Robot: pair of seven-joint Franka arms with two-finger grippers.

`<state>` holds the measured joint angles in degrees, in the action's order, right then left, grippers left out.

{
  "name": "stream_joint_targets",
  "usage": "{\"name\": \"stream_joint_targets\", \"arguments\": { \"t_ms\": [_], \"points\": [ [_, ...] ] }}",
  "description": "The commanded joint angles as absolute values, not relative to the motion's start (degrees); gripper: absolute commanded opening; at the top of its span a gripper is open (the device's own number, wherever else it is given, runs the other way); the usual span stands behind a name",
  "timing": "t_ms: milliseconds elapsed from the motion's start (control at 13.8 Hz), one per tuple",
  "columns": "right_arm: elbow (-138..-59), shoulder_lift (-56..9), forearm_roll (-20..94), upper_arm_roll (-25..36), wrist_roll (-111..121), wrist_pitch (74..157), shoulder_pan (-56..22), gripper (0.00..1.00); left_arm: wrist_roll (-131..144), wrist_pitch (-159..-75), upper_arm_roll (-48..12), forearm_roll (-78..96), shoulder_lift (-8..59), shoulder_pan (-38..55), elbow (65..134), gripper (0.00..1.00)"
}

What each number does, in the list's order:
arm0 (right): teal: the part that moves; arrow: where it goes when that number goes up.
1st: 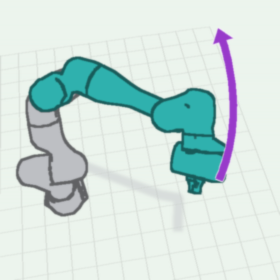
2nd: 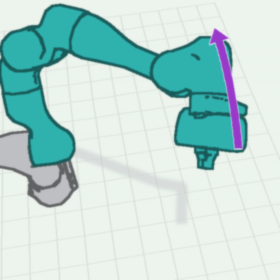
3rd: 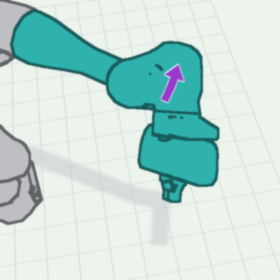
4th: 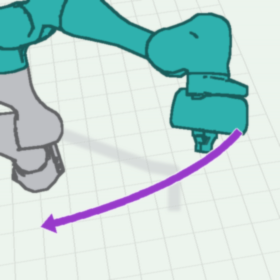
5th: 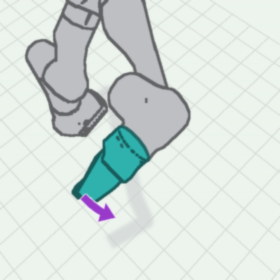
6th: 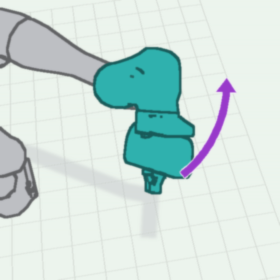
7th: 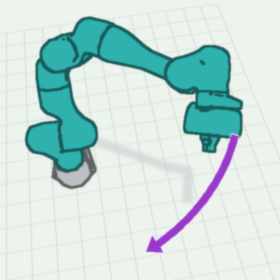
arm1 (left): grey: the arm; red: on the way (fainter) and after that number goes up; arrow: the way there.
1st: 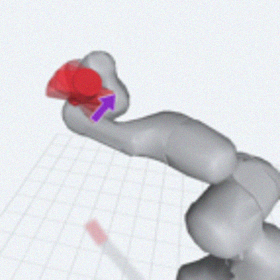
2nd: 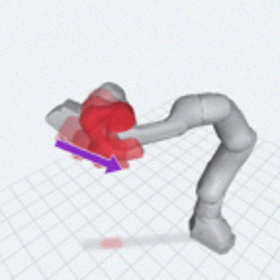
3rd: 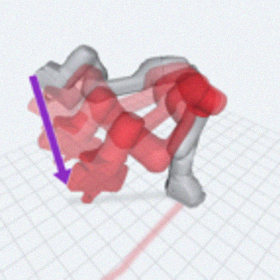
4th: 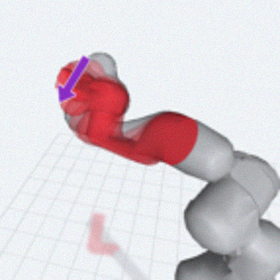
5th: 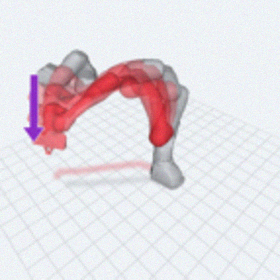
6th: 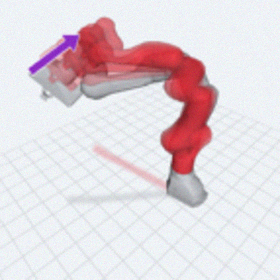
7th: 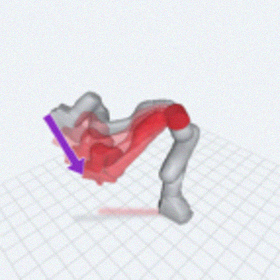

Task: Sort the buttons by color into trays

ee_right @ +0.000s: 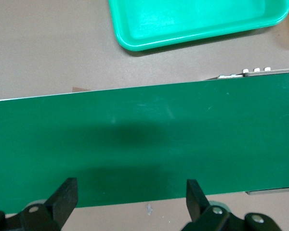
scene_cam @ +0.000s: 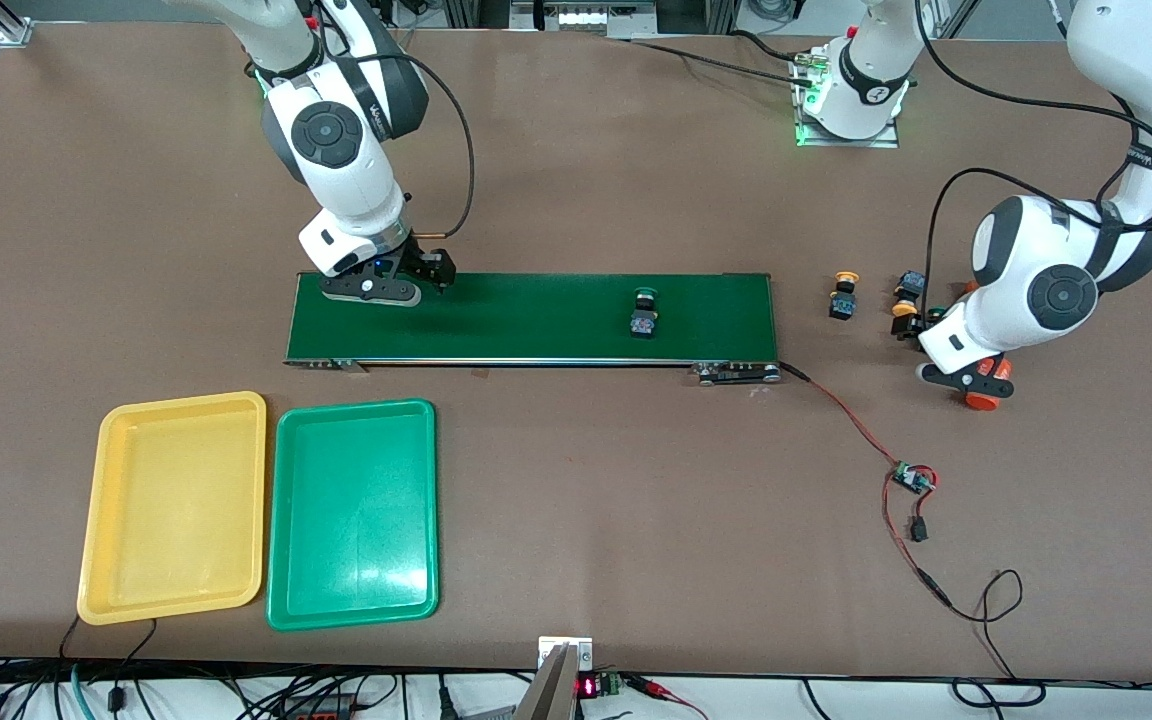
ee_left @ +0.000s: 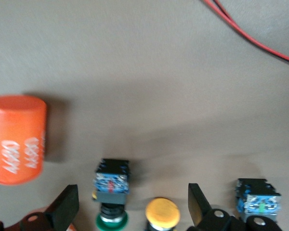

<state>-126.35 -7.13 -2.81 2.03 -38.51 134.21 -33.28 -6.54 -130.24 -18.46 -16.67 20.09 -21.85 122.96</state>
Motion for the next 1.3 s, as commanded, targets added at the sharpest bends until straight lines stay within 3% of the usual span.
{"name": "stream_joint_targets", "arguments": {
  "t_ms": [0, 580, 1232],
  "points": [
    [-125.5, -7.7, -3.6, 2.3, -39.0, 134.2, -33.8, 1.00, -15.2, -130.2, -18.7, -20.2, 21.5, -26.3, 117.1, 1.00],
    [-125.5, -7.8, -3.5, 2.3, -31.7, 134.4, -33.0, 1.00, -27.3, -134.6, -18.7, -22.9, 31.0, -30.7, 108.4, 1.00],
    [-125.5, -8.3, -2.7, 2.4, -29.2, 136.0, -32.8, 1.00, -34.3, -138.3, -18.8, -22.1, 33.7, -33.7, 110.3, 1.00]
  ]
}}
